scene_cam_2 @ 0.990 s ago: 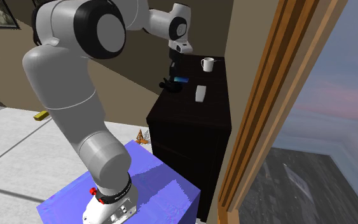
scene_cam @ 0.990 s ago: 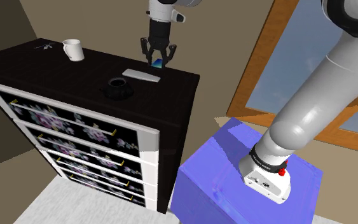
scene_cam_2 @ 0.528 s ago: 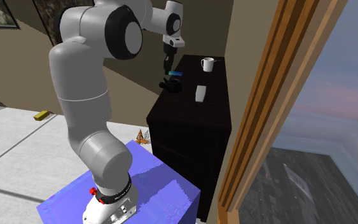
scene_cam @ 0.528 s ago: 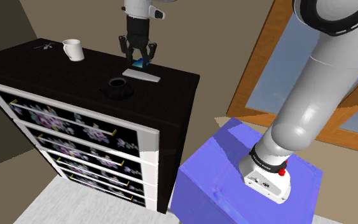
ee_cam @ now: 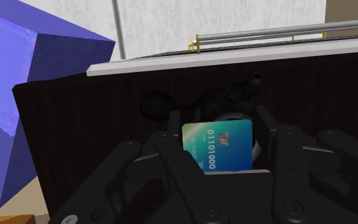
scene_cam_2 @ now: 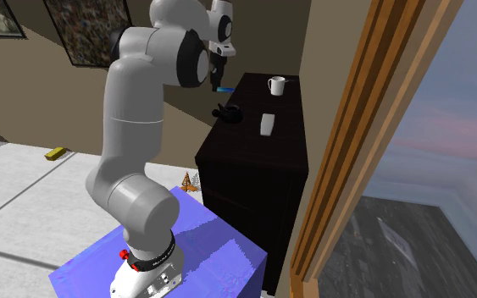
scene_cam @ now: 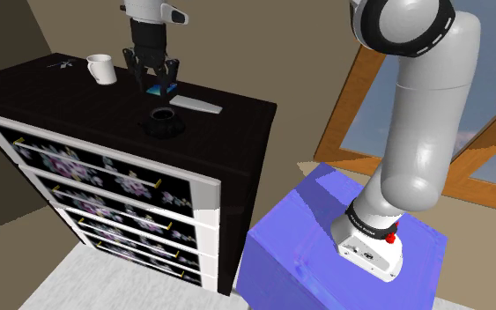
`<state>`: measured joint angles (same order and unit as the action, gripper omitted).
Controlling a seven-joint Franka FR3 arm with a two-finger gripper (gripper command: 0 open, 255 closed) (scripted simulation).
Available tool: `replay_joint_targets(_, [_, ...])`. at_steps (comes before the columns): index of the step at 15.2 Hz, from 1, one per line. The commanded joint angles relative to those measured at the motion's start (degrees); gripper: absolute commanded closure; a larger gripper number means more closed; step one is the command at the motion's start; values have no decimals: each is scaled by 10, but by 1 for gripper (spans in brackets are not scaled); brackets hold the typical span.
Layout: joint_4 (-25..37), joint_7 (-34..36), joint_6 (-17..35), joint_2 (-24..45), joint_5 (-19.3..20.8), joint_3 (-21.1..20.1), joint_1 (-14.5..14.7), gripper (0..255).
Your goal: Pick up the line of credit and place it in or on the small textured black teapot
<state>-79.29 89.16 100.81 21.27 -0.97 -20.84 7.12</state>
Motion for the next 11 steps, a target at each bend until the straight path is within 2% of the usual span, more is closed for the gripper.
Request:
replay_joint_targets(1, [16, 6, 1, 17, 6, 0, 7, 255])
replay_joint_targets(11, [-57, 0, 77, 20, 6, 2, 3, 255])
